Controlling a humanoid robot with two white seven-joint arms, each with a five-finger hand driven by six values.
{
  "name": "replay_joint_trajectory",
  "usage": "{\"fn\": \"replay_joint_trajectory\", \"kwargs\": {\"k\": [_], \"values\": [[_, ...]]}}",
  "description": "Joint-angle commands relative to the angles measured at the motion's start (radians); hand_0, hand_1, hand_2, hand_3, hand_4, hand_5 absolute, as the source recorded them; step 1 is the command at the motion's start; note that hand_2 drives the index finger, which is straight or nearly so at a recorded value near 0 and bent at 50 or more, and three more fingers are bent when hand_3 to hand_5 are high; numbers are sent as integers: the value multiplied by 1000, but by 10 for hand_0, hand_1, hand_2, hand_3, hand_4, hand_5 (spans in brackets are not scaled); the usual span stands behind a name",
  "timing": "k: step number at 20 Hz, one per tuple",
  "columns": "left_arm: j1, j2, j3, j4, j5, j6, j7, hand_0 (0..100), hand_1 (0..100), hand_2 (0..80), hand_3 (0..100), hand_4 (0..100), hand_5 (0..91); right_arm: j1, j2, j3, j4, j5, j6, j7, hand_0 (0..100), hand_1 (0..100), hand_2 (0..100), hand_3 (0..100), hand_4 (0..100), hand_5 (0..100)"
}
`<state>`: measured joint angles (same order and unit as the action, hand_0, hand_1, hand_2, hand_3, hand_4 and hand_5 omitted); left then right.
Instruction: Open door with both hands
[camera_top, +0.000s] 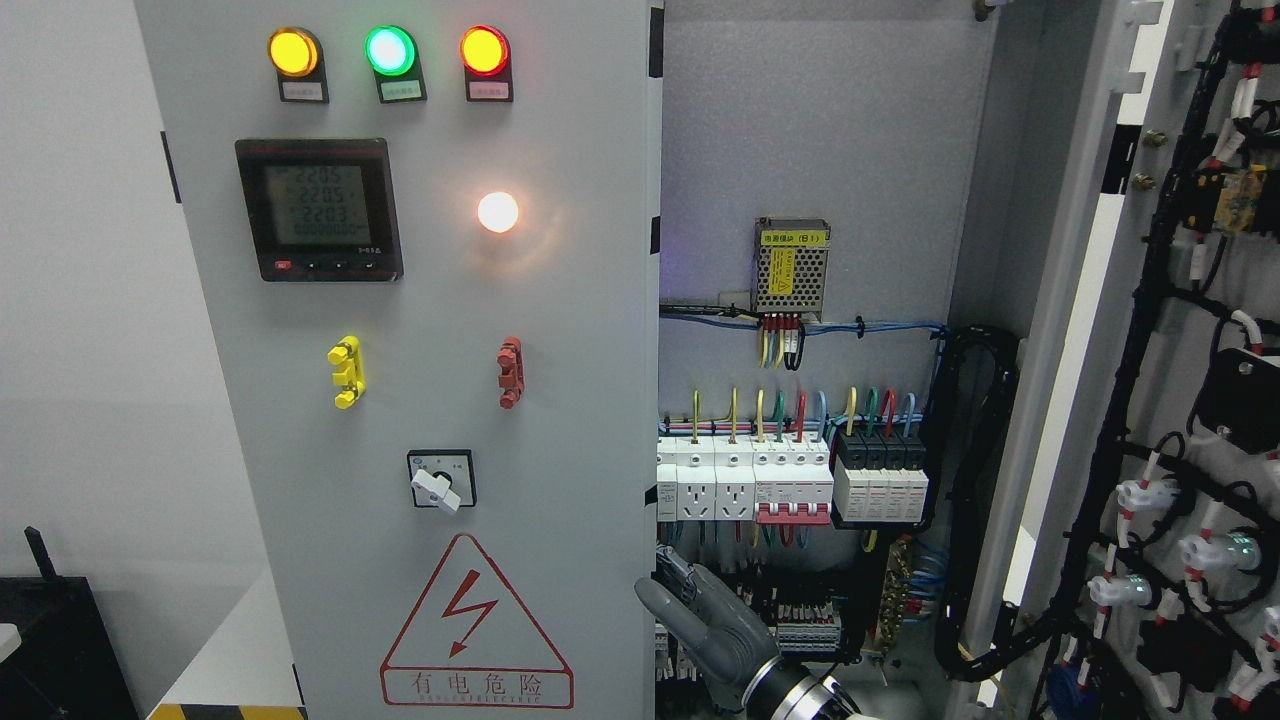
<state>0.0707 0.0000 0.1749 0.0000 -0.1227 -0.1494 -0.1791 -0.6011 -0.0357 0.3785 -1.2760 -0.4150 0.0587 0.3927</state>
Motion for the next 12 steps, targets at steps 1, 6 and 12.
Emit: {"fn": "replay_joint_trajectory", "kwargs": {"k": [1,6,12], "values": [[0,-34,0,9,0,1,0,120,389,0,0,0,0,-6,0,0,1,-2,0,-9,120,389,0,0,0,0],[1,-34,0,8,0,-1,0,120,389,0,0,0,0,3,0,0,-13,-5,-2,-8,120,389,0,0,0,0],[0,-34,0,9,0,1,0,120,389,0,0,0,0,52,-12,13,-97,-54,-4,-8,120,389,0,0,0,0]]}}
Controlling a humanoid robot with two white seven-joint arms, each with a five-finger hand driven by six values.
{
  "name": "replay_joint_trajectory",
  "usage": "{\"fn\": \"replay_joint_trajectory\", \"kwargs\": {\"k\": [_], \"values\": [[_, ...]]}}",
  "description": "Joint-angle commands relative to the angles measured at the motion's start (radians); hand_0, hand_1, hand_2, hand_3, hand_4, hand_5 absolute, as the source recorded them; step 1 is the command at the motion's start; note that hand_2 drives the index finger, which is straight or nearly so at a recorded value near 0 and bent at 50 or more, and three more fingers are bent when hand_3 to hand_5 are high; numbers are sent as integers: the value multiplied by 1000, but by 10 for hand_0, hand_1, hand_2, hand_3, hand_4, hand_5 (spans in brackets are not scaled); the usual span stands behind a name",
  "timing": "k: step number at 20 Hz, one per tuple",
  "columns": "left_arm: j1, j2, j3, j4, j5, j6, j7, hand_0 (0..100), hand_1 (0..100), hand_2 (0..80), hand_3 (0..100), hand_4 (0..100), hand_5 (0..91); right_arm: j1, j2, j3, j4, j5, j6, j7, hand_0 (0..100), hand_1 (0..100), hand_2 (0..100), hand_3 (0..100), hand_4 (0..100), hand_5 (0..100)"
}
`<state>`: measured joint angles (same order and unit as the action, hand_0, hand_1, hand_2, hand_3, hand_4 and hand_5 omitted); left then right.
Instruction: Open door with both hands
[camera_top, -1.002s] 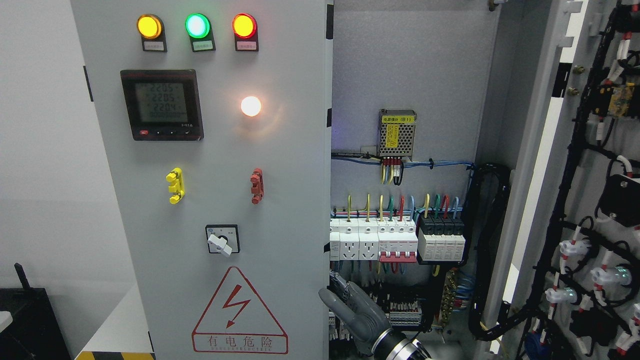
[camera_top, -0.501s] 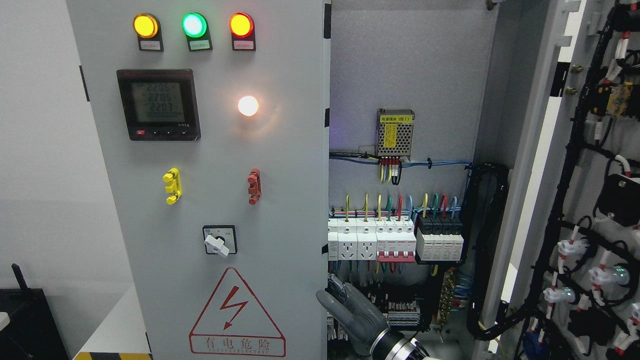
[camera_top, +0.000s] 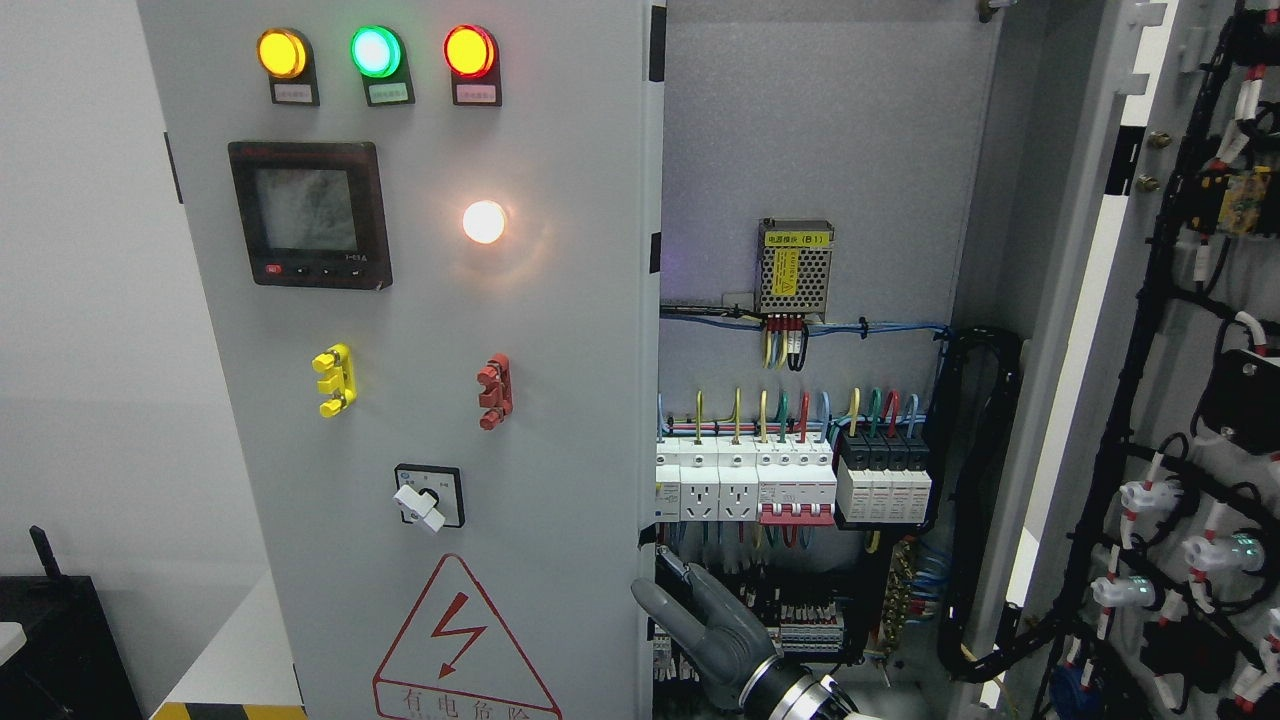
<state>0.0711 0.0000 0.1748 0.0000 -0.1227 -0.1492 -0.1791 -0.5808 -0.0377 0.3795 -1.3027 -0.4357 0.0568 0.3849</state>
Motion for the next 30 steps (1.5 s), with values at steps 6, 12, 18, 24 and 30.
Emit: {"fn": "replay_joint_trajectory", "kwargs": {"k": [6,12,18,24,30], "values": [[1,-34,0,9,0,-1,0,120,389,0,0,0,0,67,-16,42,-147,-37,-2,0,120,389,0,0,0,0],[1,-34,0,9,0,0,0,120,389,0,0,0,0,65,-16,67,-173,-37,-2,0,120,389,0,0,0,0],[-1,-34,0,8,0,0,0,120,389,0,0,0,0,75,-16,73,-201,-38,-6,0,120,389,0,0,0,0],[1,-34,0,9,0,0,0,120,389,0,0,0,0,87,-16,96,-240,-41,-8,2,120,389,0,0,0,0],[-1,-34,0,8,0,-1,0,120,389,0,0,0,0,121,-16,124,-299,-110,-8,2,120,389,0,0,0,0]]}}
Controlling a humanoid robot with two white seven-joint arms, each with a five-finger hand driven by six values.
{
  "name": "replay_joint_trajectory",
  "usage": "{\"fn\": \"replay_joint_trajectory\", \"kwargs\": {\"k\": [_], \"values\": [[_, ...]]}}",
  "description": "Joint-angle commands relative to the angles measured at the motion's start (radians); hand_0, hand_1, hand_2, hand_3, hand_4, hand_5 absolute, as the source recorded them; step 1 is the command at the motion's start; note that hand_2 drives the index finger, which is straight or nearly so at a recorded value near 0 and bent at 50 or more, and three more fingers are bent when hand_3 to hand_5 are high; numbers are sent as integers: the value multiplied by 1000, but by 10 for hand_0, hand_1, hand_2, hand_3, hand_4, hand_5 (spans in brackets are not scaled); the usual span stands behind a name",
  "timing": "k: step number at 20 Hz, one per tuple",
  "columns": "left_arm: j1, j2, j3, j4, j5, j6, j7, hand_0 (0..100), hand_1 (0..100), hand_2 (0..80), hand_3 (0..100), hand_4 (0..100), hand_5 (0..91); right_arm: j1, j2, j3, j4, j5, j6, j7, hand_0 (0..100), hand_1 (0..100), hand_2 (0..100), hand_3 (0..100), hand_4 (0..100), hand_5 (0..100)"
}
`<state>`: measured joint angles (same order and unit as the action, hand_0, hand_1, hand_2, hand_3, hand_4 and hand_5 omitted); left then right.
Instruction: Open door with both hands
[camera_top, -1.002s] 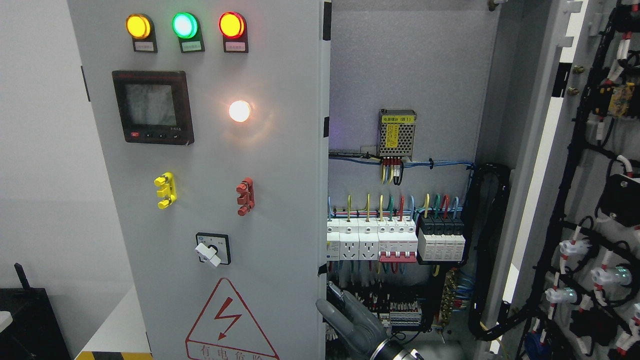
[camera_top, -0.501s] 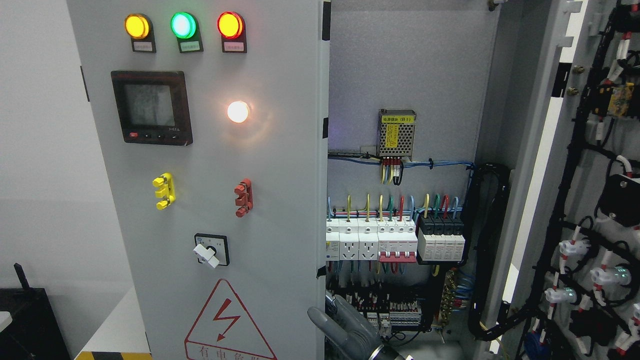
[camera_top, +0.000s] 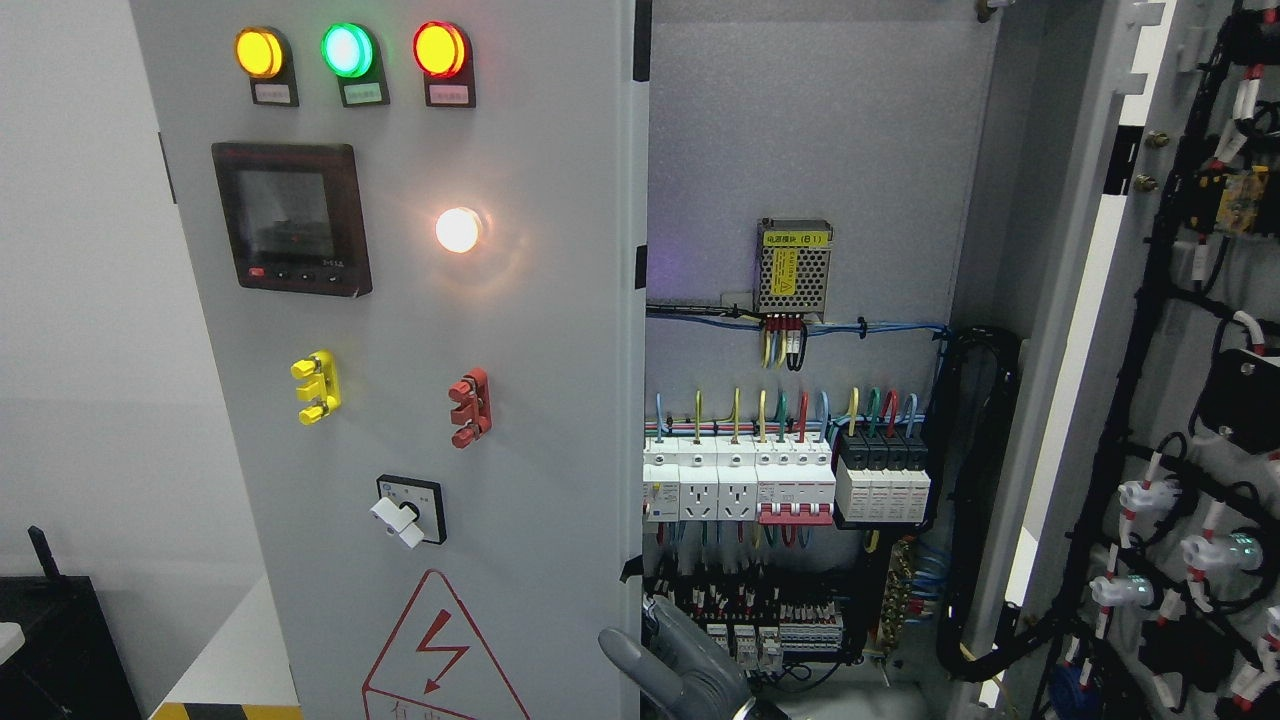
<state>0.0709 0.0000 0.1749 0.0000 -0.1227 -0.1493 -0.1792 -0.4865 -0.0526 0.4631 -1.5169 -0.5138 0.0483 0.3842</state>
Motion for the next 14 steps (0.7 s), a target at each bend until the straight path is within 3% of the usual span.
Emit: {"fn": "replay_joint_trajectory", "kwargs": {"k": [1,12,14], "values": [[0,-34,0,8,0,0,0,120,389,0,0,0,0,35,-3,48,-95,-34,1,2,120,389,0,0,0,0],[1,-34,0,9,0,-1,0,120,389,0,0,0,0,72,-16,114,-161,-41,1,4,120,389,0,0,0,0],[1,-34,0,8,0,-1,0,120,389,0,0,0,0,72,-15,123,-166,-46,1,28,120,389,0,0,0,0]]}}
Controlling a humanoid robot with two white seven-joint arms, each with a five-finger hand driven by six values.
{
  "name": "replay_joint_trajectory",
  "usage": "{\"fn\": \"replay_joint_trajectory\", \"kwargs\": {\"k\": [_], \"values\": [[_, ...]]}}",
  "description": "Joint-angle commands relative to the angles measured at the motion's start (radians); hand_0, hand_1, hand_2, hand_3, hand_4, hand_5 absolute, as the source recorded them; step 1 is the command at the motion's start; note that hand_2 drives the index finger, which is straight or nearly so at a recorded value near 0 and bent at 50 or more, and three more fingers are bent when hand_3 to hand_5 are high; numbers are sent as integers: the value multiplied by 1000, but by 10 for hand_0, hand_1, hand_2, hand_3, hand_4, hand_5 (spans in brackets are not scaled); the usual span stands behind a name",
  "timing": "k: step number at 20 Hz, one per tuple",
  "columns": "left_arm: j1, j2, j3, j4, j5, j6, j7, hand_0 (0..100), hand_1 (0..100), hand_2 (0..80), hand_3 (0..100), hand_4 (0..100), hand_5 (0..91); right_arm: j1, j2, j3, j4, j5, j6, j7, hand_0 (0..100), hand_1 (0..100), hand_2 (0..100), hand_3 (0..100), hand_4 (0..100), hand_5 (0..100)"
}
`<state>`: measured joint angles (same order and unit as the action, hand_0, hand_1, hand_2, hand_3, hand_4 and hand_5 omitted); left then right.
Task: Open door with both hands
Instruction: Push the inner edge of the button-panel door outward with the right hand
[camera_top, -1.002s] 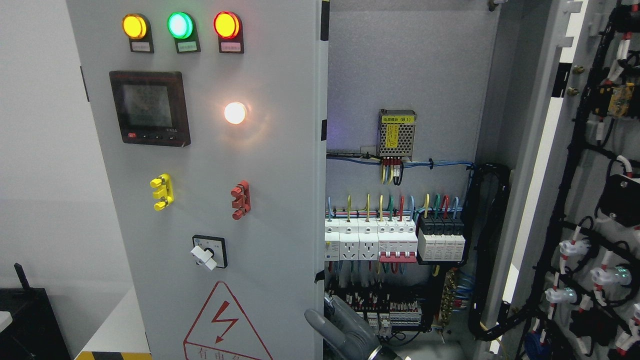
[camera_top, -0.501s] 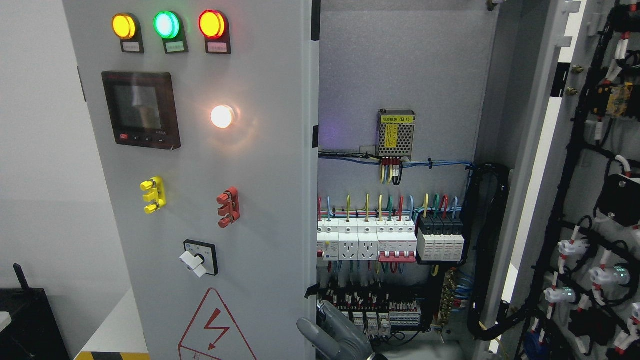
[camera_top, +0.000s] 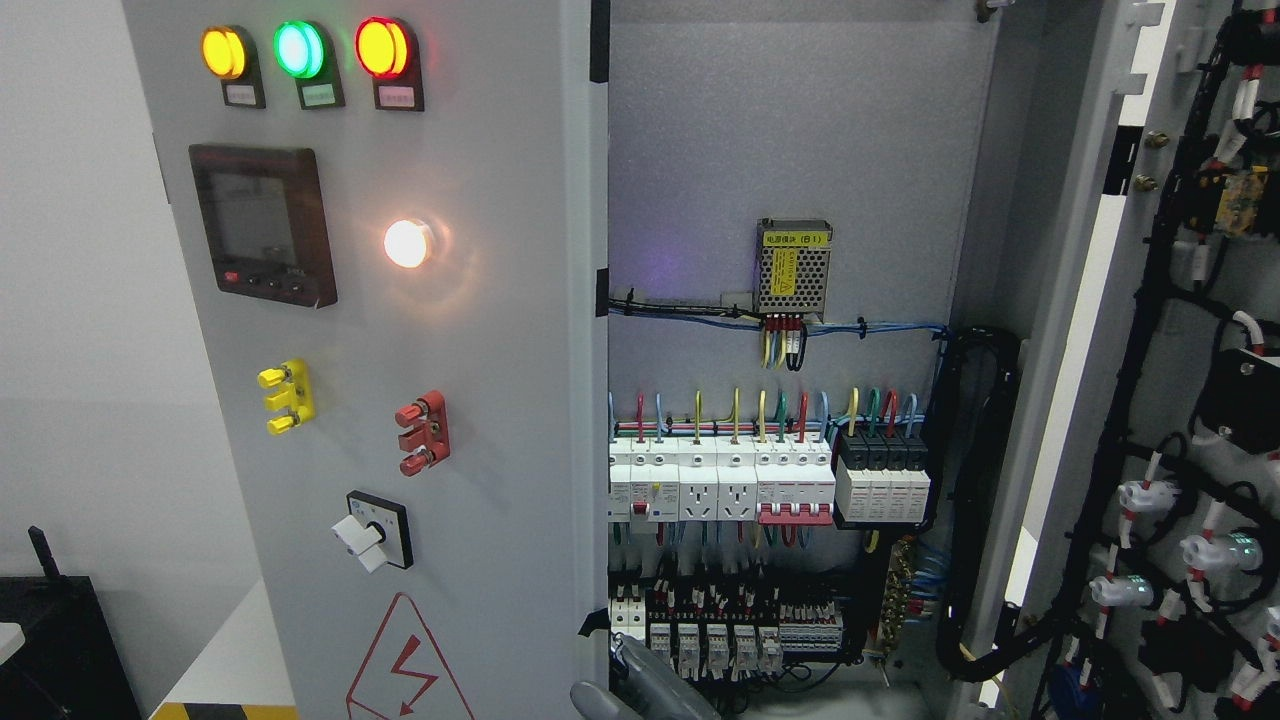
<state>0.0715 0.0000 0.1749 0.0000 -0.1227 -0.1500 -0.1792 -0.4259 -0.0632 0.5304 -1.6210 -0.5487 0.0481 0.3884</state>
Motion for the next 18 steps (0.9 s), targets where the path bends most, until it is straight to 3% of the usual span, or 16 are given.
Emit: {"fn": "replay_joint_trajectory", "kwargs": {"k": [1,18], "values": [[1,-34,0,9,0,0,0,120,389,0,0,0,0,13,-6,59,-65,-11,1,33,120,389,0,0,0,0],[1,-34,0,9,0,0,0,120,389,0,0,0,0,10,3,154,-83,-13,2,38,120,389,0,0,0,0]]}}
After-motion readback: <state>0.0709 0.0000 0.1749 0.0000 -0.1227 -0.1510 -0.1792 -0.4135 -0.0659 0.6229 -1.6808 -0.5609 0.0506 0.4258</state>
